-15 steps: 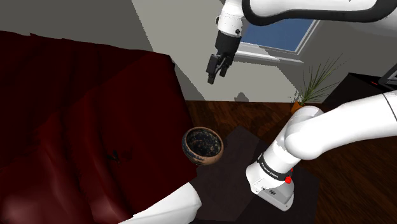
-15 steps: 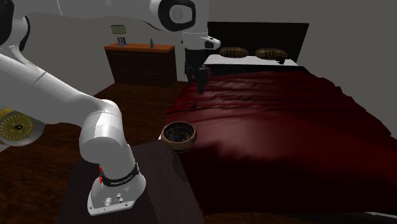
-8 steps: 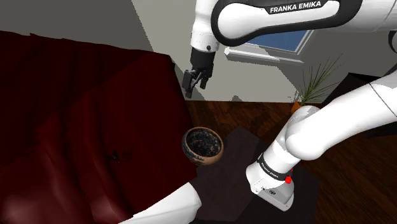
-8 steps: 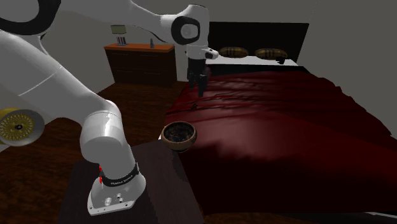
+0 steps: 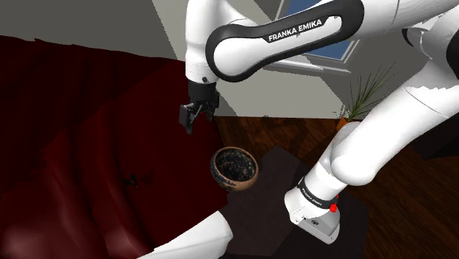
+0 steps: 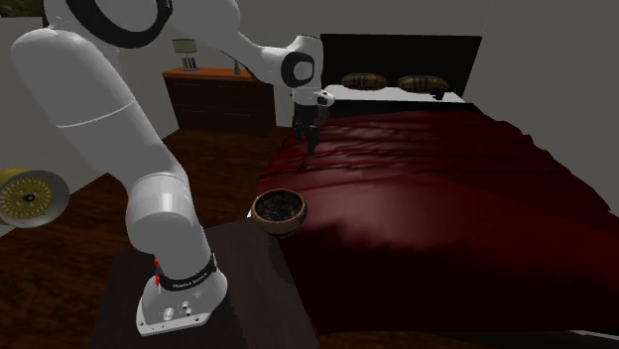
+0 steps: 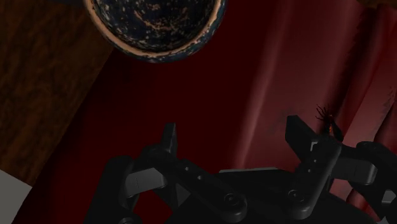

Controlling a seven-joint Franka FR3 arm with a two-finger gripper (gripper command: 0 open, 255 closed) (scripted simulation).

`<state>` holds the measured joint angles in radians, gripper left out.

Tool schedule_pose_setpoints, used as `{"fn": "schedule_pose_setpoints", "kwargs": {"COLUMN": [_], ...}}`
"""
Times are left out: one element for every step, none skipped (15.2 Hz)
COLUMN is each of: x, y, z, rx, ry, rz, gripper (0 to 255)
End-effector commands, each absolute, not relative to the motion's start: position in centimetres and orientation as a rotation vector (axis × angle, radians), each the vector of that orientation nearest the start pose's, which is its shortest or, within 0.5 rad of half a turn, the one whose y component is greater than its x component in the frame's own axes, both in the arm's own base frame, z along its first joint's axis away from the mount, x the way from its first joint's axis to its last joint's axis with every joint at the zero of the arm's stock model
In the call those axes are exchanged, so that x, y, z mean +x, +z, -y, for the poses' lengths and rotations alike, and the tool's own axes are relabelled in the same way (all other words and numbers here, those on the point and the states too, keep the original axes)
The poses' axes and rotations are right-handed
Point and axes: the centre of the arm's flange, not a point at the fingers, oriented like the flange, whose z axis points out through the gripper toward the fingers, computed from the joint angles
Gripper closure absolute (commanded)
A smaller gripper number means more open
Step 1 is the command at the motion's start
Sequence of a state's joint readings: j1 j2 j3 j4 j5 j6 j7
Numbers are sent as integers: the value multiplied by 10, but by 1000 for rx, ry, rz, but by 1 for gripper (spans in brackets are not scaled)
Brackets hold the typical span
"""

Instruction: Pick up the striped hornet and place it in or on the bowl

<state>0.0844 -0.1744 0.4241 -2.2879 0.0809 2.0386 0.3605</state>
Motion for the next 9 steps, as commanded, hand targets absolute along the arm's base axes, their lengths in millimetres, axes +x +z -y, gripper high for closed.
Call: {"fn": "schedule_pose_setpoints", "kwargs": {"x": [426,430,434,438,442,446,450,454,458], "y": [393,385,377,369,361,353,345,337,328], "z": [-259,-269,-280,-290,-300,-310,-320,-330,-340], "rx": [-3174,-3175,-3175,-3176,-3177,-3178,-3179,-3179,-3180], "ry": [139,145,151,157,163,169,176,182,188], "rz": [158,159,160,161,162,163,164,165,166], "gripper": [0,0,0,0,0,0,0,0,0]}}
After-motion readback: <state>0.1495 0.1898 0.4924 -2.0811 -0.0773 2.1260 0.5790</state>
